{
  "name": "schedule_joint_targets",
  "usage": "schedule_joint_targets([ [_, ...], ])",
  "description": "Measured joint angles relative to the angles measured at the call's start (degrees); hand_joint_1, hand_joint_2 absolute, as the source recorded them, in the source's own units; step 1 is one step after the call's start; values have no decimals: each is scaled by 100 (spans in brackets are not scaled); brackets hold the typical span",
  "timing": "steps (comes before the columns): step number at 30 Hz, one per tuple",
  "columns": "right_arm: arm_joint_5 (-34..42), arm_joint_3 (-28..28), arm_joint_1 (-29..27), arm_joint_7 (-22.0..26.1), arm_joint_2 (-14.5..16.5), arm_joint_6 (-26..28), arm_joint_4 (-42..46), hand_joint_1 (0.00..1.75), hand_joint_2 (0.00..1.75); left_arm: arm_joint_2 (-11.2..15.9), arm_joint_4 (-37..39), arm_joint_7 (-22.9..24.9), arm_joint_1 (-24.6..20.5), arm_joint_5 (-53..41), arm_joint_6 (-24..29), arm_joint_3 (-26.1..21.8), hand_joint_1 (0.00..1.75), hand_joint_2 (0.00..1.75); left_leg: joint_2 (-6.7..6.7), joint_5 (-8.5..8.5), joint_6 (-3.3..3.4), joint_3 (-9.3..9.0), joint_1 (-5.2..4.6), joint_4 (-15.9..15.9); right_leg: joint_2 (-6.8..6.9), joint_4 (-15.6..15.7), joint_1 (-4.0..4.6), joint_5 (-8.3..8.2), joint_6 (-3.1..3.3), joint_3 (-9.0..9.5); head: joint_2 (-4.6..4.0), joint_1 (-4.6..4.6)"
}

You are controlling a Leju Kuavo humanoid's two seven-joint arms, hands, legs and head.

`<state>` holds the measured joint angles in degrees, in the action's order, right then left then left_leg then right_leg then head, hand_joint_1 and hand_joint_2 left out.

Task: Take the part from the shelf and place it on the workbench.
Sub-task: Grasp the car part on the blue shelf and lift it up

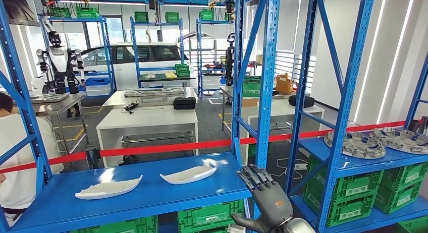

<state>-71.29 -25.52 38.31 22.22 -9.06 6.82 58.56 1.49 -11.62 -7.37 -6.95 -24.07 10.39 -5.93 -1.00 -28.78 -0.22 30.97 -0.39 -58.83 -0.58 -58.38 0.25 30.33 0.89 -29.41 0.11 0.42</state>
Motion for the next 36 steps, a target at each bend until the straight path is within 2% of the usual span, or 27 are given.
schedule_joint_targets([
  [5, -233, -492, 88, -82, 177, 331, 54, 0, 0, -25, 4, 73, -7, -16, -50, -62, 0, 0, 4, 1, 1, -1, 0, 0, -6, 0, 0, -4, 1, -1, 0, 0],
  [10, -595, -1059, 193, -403, 616, 478, 2, 0, 0, -36, 5, 74, -6, 59, -63, -225, 0, 0, 4, 6, -6, 0, 4, 6, -6, 0, 4, -4, 2, -4, 0, -1],
  [16, -464, -1592, 317, -373, 1078, 452, -332, 0, 0, -36, 5, -26, 69, 137, -94, -400, 0, 0, 1, 8, -11, -1, 6, 11, -4, 0, 6, -2, 4, -4, 0, -1],
  [22, -139, -1710, 375, -322, 1206, 585, -754, 0, 0, -36, 8, -58, 206, 139, -90, -527, 0, 0, -1, -3, 22, 16, -27, -10, 1, 35, -13, -22, -32, -7, 0, -3],
  [24, -103, -1722, 363, -350, 1214, 630, -816, 0, 0, -40, 8, -56, 217, 128, -90, -538, 0, 0, 4, 22, 60, 0, 5, 45, 2, 30, -5, -15, -62, -15, 0, -2],
  [26, -98, -1728, 348, -378, 1215, 669, -855, 0, 0, -48, 8, -48, 221, 107, -89, -551, 0, 0, 18, 56, 101, -38, 51, 123, 9, -245, -1, 102, -111, -175, 0, 8],
  [27, -98, -1729, 329, -388, 1214, 678, -874, 0, 0, -53, 8, -43, 224, 96, -88, -561, 0, 0, 28, 63, 110, -50, 62, 143, 12, -559, -12, 217, -135, -362, 0, 12],
  [29, -99, -1732, 273, -413, 1210, 677, -916, 0, 0, -57, 8, -35, 229, 77, -86, -577, 0, 0, 38, 51, 116, -53, 72, 145, 15, -1322, -46, 435, -173, -856, 0, 18],
  [30, -101, -1732, 236, -426, 1209, 673, -936, 0, 0, -61, 9, -34, 233, 67, -86, -581, 0, 0, 39, 37, 110, -60, 78, 141, 17, -1563, -66, 434, -187, -1051, 0, 18],
  [31, -102, -1732, 208, -441, 1208, 669, -952, 0, 0, -65, 9, -32, 236, 51, -86, -583, 0, 0, 38, 17, 96, -73, 87, 134, 18, -1580, -84, 313, -198, -1143, 0, 19],
  [32, -104, -1729, 192, -454, 1207, 665, -965, 0, 0, -70, 10, -28, 237, 32, -88, -585, 0, 0, 34, -9, 76, -94, 99, 122, 21, -1382, -100, 94, -206, -1123, 0, 20],
  [33, -105, -1726, 185, -467, 1206, 665, -972, 0, 0, -75, 9, -21, 238, 11, -91, -585, 0, 0, 30, -43, 50, -117, 111, 105, 25, -1007, -114, -188, -211, -1010, 0, 22],
  [34, -106, -1721, 184, -480, 1203, 665, -980, 0, 0, -79, 9, -9, 236, -9, -93, -585, 0, 0, 27, -79, 16, -122, 115, 85, 27, -644, -115, -387, -209, -877, -2, 24],
  [35, -108, -1717, 182, -492, 1200, 665, -987, 0, 0, -81, 9, 6, 231, -25, -97, -585, 0, 0, 22, -112, -22, -121, 114, 61, 28, -345, -110, -490, -189, -758, -4, 27],
  [36, -113, -1710, 173, -506, 1196, 665, -992, 0, 0, -82, 9, 20, 226, -39, -101, -585, 0, 0, 19, -133, -64, -111, 110, 48, 26, -169, -98, -518, -160, -692, -5, 22],
])
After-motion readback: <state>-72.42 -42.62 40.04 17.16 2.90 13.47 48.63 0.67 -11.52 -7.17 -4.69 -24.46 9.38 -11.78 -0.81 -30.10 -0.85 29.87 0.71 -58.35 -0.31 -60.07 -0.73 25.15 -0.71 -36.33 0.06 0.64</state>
